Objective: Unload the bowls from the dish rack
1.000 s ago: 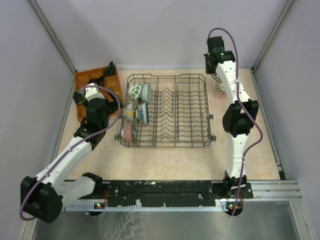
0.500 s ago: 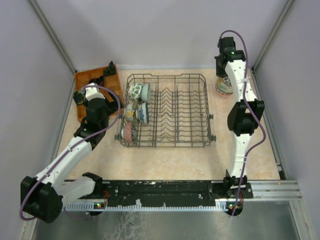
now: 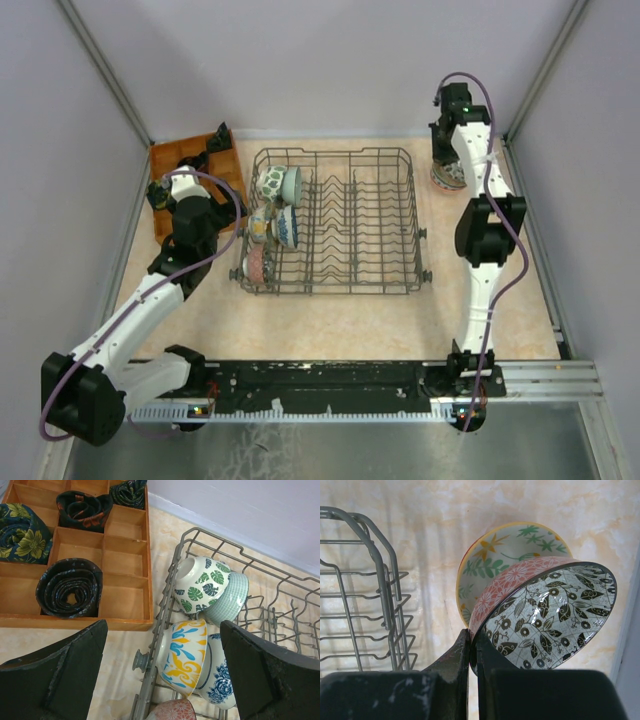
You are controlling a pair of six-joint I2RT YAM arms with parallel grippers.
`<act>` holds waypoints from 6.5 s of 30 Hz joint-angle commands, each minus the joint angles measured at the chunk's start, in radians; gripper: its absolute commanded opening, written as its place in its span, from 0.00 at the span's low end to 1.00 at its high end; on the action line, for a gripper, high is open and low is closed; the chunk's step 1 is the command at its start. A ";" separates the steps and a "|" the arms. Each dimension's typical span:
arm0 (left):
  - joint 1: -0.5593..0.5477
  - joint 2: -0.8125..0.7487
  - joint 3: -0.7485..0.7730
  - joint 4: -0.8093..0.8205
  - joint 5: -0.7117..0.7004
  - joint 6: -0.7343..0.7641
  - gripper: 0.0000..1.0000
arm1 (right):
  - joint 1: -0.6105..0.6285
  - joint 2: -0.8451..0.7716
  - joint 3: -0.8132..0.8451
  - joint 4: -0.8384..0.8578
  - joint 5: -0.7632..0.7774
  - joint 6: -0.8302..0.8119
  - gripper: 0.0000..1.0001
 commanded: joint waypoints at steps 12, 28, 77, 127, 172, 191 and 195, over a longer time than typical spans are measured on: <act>-0.007 -0.002 0.048 0.000 0.003 -0.002 0.99 | -0.010 0.056 0.106 0.015 -0.025 -0.023 0.00; -0.008 0.009 0.059 -0.002 0.005 -0.001 0.99 | -0.015 0.086 0.146 -0.003 -0.017 -0.010 0.22; -0.015 0.009 0.030 0.025 -0.002 -0.005 0.99 | 0.620 -0.564 -1.140 1.260 -0.518 0.561 0.68; -0.014 0.002 0.011 0.032 -0.018 0.003 0.99 | 0.651 -0.322 -1.073 1.534 -0.601 0.670 0.00; -0.015 0.005 0.021 0.035 -0.014 -0.007 0.99 | 0.086 -0.767 -0.712 0.425 0.107 0.186 0.00; -0.015 0.019 0.029 0.045 0.002 -0.007 0.99 | -0.168 -0.444 -0.733 0.351 0.095 0.193 0.00; -0.014 0.020 0.030 0.050 0.000 -0.004 0.99 | -0.186 -0.396 -0.700 0.342 0.094 0.184 0.00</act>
